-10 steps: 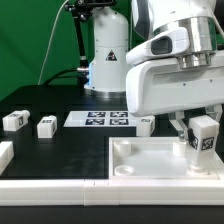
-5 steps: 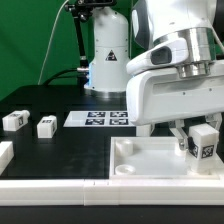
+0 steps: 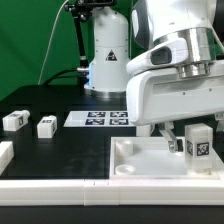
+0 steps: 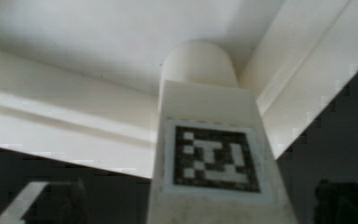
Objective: Assemble one leg
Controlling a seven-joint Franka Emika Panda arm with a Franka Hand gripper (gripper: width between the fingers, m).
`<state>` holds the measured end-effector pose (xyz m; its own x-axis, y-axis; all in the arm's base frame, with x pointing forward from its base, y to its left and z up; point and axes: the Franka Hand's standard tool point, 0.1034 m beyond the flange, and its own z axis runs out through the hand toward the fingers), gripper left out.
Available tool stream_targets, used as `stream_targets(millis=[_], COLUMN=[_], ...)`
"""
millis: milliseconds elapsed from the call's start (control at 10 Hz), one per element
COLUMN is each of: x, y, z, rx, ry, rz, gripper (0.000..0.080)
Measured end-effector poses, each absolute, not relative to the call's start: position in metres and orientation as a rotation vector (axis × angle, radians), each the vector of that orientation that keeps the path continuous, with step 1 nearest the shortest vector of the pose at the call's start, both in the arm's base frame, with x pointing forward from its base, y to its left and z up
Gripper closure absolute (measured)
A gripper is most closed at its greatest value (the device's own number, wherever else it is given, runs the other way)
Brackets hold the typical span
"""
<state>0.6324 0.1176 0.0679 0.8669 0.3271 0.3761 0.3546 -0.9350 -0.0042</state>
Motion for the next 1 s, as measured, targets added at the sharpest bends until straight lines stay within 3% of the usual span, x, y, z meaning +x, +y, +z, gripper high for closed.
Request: stream_targets(millis=[500, 700, 1000], x=[0.633, 0.635, 0.627], y=[0.117, 0.11, 0.115], z=[0.068, 0.083, 0.078], rx=[-2.965, -2.973, -2.985], ry=[-0.543, -0.548, -0.541], rz=[-0.577, -0.538, -0.354], gripper=[0.015, 0.015, 0.015])
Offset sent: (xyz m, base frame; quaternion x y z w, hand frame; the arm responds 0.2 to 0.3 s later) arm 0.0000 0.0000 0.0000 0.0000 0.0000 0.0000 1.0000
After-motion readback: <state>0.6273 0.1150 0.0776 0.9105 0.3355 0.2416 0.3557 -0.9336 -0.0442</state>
